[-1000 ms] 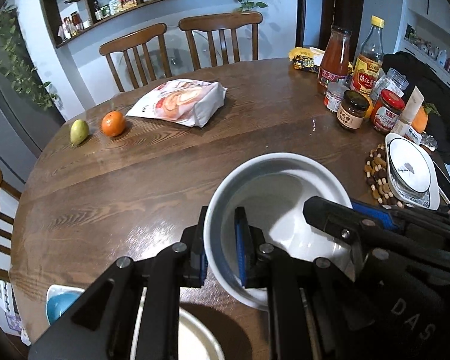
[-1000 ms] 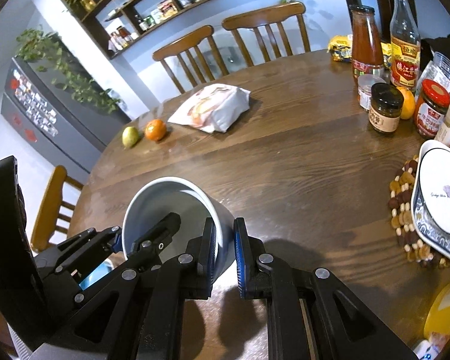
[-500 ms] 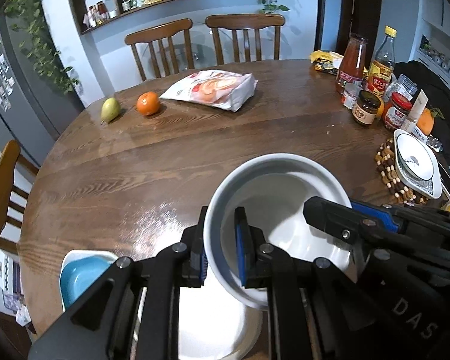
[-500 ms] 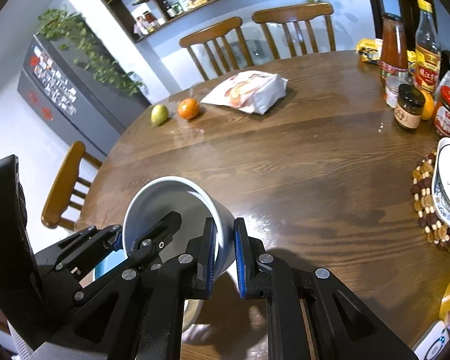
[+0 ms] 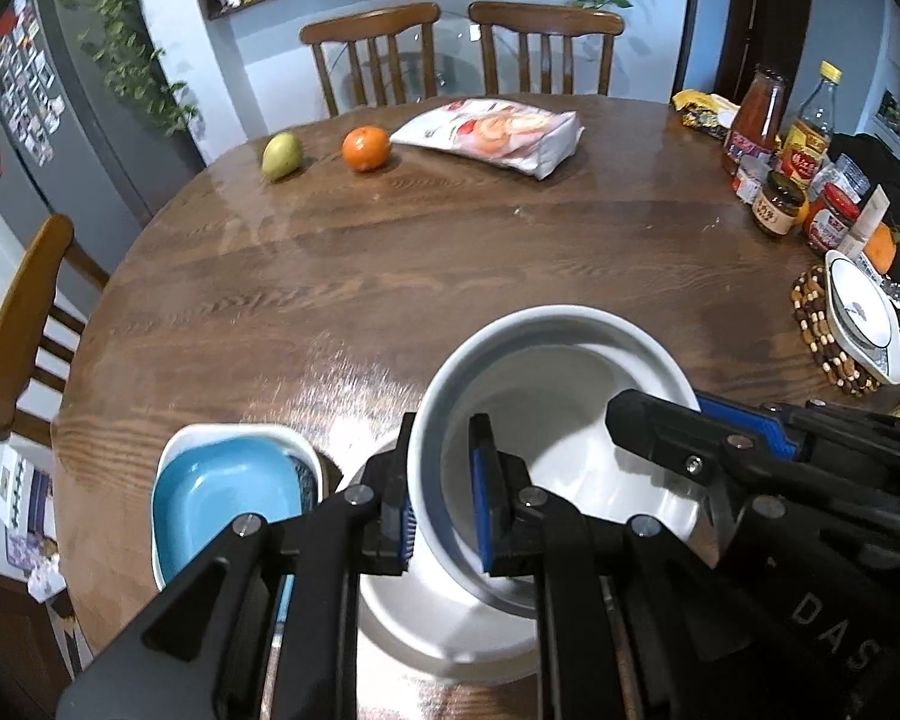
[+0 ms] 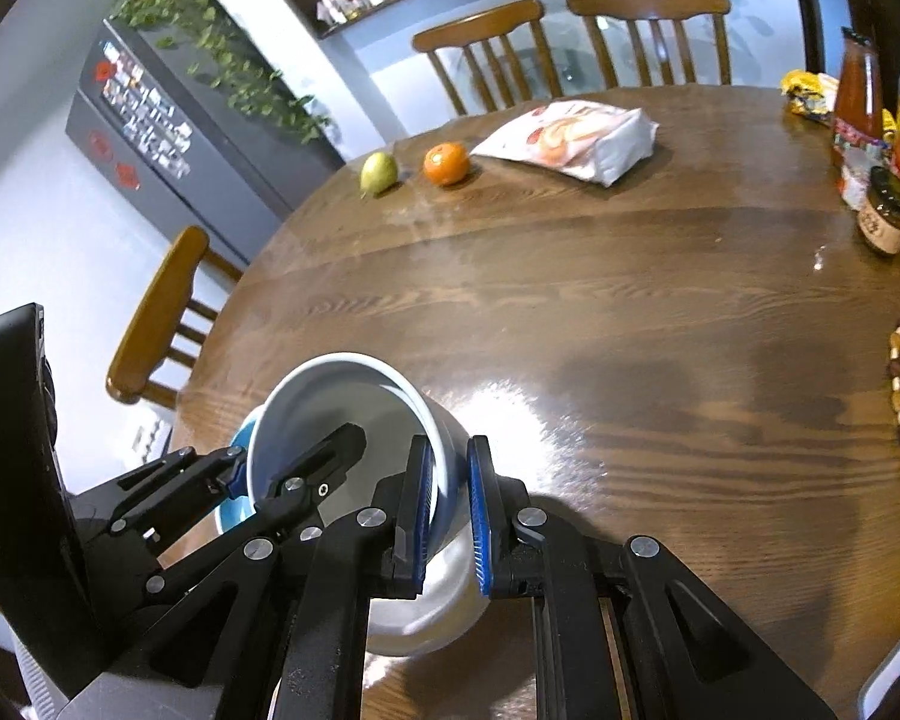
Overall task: Organize plates and bowls
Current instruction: 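Lower the small white bowl into the medium white bowl with the left gripper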
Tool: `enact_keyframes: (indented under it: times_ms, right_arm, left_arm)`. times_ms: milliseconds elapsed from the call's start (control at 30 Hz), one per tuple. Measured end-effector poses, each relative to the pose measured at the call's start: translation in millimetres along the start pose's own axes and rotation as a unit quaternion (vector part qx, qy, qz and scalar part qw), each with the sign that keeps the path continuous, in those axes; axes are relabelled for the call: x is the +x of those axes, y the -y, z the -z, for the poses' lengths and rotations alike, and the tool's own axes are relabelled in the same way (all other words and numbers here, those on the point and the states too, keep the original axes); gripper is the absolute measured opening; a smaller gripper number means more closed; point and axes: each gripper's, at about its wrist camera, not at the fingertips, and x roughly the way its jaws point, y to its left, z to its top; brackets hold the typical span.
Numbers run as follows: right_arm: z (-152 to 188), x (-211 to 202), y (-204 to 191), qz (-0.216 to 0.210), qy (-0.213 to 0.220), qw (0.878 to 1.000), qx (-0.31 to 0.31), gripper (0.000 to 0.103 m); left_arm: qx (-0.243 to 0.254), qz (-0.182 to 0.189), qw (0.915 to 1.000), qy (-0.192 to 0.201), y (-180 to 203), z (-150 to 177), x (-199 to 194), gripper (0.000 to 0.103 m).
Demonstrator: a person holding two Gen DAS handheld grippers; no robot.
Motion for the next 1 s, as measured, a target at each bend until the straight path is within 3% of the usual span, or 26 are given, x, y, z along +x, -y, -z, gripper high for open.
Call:
enact_keyframes:
  times_ms: [367,1000]
  right_arm:
    - [21,31,-10,-0.014,-0.058,0.998,-0.005,0.014]
    - [30,52,-5,-0.002,-0.090,0.996,0.006,0.014]
  left_arm:
    - [-0.034,0.008,0.9979,-0.053,-20,24,19,0.013]
    - [-0.034,0.016,0.9948,-0.094,-21,32,39,0.011]
